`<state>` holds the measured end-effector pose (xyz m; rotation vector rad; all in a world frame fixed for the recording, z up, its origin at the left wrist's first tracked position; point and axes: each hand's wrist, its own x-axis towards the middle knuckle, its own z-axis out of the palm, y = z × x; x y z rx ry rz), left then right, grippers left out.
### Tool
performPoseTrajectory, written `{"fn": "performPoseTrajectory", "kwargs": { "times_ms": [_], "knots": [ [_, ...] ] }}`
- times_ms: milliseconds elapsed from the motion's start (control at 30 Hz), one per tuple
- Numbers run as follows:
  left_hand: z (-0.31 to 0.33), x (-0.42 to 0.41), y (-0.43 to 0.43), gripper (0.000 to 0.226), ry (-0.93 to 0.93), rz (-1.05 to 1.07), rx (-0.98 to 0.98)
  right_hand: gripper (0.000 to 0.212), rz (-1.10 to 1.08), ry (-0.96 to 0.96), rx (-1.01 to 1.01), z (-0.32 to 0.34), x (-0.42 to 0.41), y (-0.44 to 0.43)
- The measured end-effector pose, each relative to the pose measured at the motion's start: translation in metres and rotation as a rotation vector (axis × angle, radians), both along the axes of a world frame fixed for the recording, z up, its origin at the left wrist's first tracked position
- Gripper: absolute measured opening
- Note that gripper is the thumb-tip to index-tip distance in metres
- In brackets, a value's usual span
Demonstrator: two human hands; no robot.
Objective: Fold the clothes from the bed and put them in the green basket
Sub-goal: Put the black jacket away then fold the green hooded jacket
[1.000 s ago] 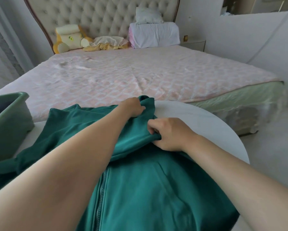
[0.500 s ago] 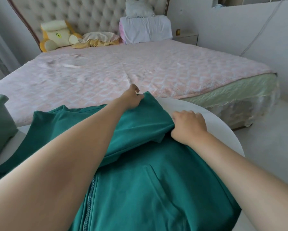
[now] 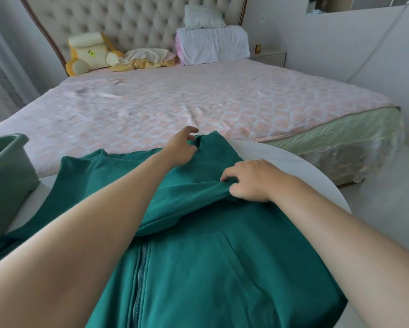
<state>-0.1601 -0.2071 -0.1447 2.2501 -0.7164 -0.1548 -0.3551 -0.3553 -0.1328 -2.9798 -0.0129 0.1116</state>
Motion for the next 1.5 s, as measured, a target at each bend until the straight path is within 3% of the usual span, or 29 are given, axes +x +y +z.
{"fn": "performPoseTrajectory", "kwargs": {
  "times_ms": [167,300,467,667,767,967,1100,1233,1333,1400,1500],
  "knots": [
    [0.002,-0.012,0.065,0.045,-0.116,0.028,0.125,0.038,-0.001,-0.150,0.033,0.004,0.014,0.039],
    [0.008,-0.032,0.139,0.038,-0.223,0.100,0.288,0.045,0.088,-0.121,0.059,0.006,0.032,0.082],
    [0.006,-0.061,0.230,0.025,-0.222,0.150,0.555,0.047,0.169,-0.040,0.086,0.001,0.053,0.143],
    [-0.001,-0.083,0.291,0.038,-0.056,0.314,0.590,0.065,0.202,0.020,0.077,-0.009,0.072,0.195],
    [0.010,-0.089,0.302,0.037,0.077,0.280,0.588,0.068,0.167,-0.015,0.109,-0.012,0.082,0.200],
    [0.031,-0.083,0.301,0.023,0.192,0.233,0.372,0.063,0.061,-0.012,-0.025,-0.018,0.105,0.185],
    [0.047,-0.071,0.287,0.026,-0.002,0.350,0.286,0.037,-0.012,-0.132,-0.001,-0.018,0.119,0.176],
    [0.050,-0.060,0.280,0.029,-0.512,0.487,0.602,0.028,-0.092,-0.456,0.186,-0.011,0.125,0.166],
    [0.025,-0.057,0.275,0.047,-0.586,0.545,0.884,0.067,-0.016,-0.228,0.235,-0.007,0.120,0.164],
    [0.006,-0.057,0.271,0.047,-0.562,0.431,0.809,0.075,-0.006,-0.027,0.113,-0.015,0.115,0.167],
    [-0.014,-0.056,0.274,0.056,-0.175,0.216,0.672,0.068,-0.004,0.068,-0.024,-0.025,0.111,0.171]
  ]
}}
